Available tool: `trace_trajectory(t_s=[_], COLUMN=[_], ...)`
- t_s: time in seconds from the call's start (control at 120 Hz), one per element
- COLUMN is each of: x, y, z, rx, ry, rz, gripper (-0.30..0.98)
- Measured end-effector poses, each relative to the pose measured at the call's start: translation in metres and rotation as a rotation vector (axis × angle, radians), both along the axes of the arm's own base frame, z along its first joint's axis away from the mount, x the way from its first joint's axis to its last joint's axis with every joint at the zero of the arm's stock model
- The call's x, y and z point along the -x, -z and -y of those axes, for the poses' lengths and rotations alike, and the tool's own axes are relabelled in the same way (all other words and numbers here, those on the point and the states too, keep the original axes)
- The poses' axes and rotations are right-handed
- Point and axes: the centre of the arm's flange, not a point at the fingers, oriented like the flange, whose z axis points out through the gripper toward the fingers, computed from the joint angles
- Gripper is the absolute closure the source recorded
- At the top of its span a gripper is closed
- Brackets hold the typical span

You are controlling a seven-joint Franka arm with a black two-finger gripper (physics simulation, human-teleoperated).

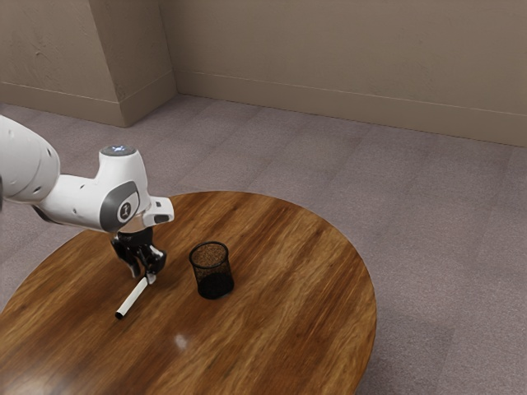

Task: Put the marker into the pen holder.

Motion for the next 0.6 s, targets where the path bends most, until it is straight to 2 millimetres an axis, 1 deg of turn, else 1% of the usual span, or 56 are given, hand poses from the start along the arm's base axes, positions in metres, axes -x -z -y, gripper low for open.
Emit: trace_trajectory(t_s=[0.1,0.192,0.3,0.333,0.35,0.4,0.467,0.5,0.542,0.6], x=[0.0,0.0,-0.001,-0.001,-0.002,-0.005,-0.008,-0.009,-0.007,0.002], y=[0.0,0.0,0.0,-0.003,-0.007,-0.027,-0.069,-0.099,-0.14,-0.182], z=[0.0,0.0,-0.001,0.0,0.0,0.002,0.012,0.02,0.034,0.059], rx=[0.0,-0.002,-0.008,-0.01,-0.01,-0.008,0.002,0.009,0.019,0.029], ry=[0.002,0.004,0.005,0.006,0.006,0.007,0.02,0.033,0.058,0.101], rz=[0.0,0.001,0.003,0.009,0.017,0.053,0.122,0.173,0.252,0.345], gripper=[0.57,0.65,0.72,0.73,0.74,0.75,0.77,0.77,0.78,0.78])
